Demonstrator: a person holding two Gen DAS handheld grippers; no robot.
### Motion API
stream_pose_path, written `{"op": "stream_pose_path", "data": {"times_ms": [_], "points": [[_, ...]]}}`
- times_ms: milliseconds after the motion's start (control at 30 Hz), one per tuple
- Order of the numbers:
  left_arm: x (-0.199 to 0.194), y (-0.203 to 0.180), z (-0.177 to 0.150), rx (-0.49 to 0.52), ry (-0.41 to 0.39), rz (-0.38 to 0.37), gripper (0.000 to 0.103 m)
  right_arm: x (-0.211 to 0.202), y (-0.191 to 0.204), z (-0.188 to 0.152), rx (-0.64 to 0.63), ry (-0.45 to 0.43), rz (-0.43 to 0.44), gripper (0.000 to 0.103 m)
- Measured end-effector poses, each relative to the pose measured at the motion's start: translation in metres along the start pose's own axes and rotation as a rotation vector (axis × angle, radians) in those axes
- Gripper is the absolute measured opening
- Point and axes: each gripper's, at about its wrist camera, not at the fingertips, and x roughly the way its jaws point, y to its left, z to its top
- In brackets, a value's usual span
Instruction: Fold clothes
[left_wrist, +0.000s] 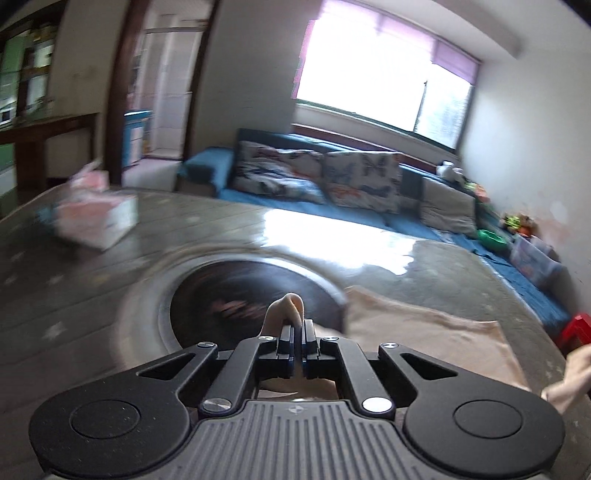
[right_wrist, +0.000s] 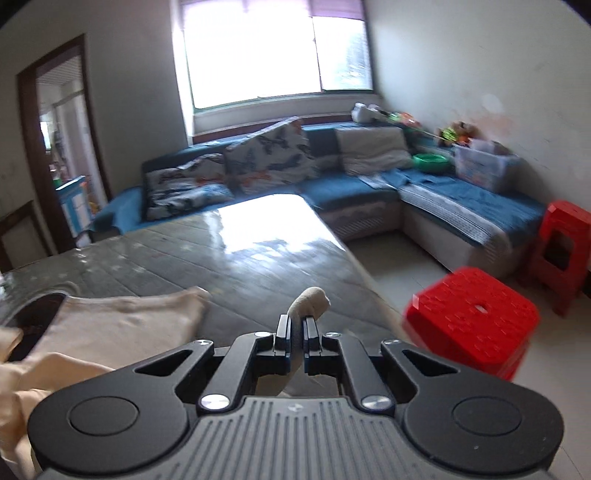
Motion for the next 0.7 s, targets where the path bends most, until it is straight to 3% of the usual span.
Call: {"op": "stream_pose_path", "data": {"times_ms": [233, 433, 567, 700], "points": [[-0.012, 0.036, -0.032, -0.041, 0.075, 0.078, 0.004, 0.004, -0.028, -0.025, 0.040, 0.056, -0.065, 0.005], [-0.027, 0.032, -0.039, 0.011, 0.083, 0.072, 0.017, 0.006, -0.038, -0.031, 0.051, 0.095, -0.093, 0.012], [-0.038, 0.021, -0.037, 0.059, 0.063, 0.012, 0.027, -0.002, -0.039, -0.029, 0.044, 0.083, -0.116, 0.016], [-0.043, -0.010, -0.038, 0.133, 0.066, -0.124, 0.027, -0.008, -0.032, -0.023, 0.012, 0.062, -0.095, 0.020]]}}
